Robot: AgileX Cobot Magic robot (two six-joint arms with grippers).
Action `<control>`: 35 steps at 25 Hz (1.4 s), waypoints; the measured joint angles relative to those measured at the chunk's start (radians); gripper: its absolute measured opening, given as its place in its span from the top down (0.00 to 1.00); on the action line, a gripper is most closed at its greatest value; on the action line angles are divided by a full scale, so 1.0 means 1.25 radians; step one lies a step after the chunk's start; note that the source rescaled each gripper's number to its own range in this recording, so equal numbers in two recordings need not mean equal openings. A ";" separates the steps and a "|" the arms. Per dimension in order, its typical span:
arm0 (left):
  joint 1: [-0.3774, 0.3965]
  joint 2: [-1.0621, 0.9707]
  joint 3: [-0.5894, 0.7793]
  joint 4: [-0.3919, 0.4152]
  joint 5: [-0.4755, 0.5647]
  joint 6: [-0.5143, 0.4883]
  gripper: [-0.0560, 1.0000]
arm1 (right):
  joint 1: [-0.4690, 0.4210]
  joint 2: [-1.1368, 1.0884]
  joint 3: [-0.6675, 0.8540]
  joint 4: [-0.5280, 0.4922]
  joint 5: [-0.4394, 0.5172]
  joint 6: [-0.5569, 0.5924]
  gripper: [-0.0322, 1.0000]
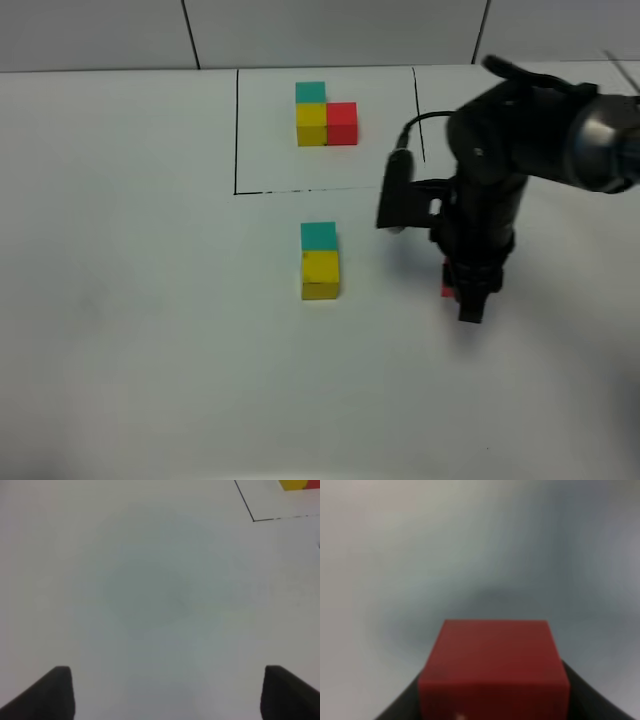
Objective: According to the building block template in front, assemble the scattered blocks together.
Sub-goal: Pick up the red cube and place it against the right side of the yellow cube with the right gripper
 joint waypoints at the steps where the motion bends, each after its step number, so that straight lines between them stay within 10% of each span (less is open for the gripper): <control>1: 0.000 0.000 0.000 0.000 0.000 0.000 0.17 | 0.016 0.029 -0.045 0.000 0.027 -0.026 0.96; 8: 0.000 0.000 0.000 0.000 0.000 0.000 0.18 | 0.044 0.171 -0.233 0.035 0.082 -0.122 0.96; 35: 0.000 0.000 0.000 0.000 -0.001 0.001 0.18 | 0.054 0.234 -0.247 0.129 0.004 -0.123 0.96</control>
